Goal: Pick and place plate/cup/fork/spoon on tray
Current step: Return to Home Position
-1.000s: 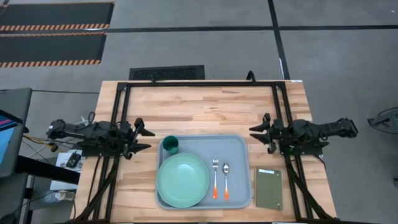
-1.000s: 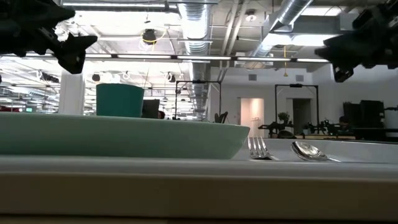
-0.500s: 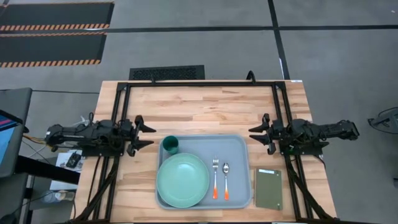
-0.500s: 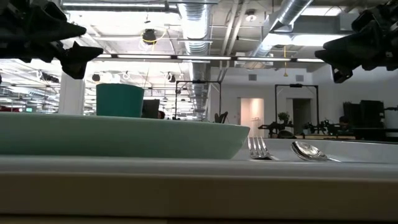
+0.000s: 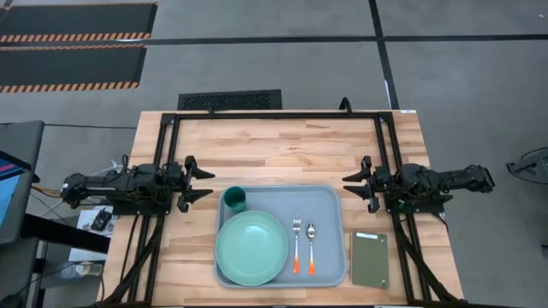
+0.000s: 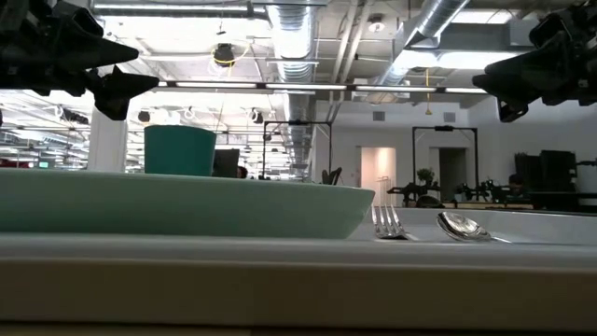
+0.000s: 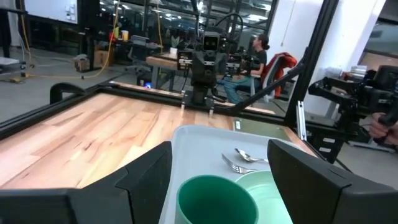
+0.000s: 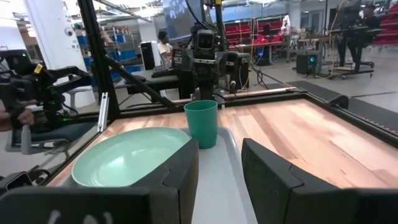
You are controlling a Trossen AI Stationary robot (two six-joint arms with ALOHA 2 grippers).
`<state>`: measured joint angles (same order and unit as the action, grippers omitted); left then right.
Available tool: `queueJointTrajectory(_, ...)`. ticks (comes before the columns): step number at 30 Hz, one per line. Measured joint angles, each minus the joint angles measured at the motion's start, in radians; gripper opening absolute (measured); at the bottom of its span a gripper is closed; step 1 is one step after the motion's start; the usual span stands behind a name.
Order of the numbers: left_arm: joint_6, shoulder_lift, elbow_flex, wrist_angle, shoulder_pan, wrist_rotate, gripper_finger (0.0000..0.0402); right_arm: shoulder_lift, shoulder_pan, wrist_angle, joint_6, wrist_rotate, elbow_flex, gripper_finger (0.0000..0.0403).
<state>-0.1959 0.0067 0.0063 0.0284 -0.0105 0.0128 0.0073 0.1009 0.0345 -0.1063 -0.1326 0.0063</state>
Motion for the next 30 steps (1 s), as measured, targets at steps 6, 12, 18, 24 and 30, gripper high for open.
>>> queueJointTrajectory(6,0.0,0.0,0.0,0.0,0.0,0.0,0.0254,0.0,0.0,0.0,0.01,0.0,0.0,0.0146)
queueJointTrajectory(12,0.0,0.0,0.0,0.0,0.0,0.001,0.0254,0.0,0.0,0.001,0.01,0.0,0.0,0.0143)
queueJointTrajectory(18,-0.001,0.0,0.0,0.0,0.0,0.001,0.0254,0.0,0.0,0.002,0.01,0.0,0.0,0.0146)
queueJointTrajectory(24,-0.001,0.0,0.0,0.0,0.0,0.001,0.0254,0.0,0.0,0.002,0.01,0.0,0.0,0.0148)
queueJointTrajectory(30,-0.001,0.0,0.0,0.0,0.0,0.001,0.0254,0.0,0.0,0.002,0.009,0.0,0.0,0.0144)
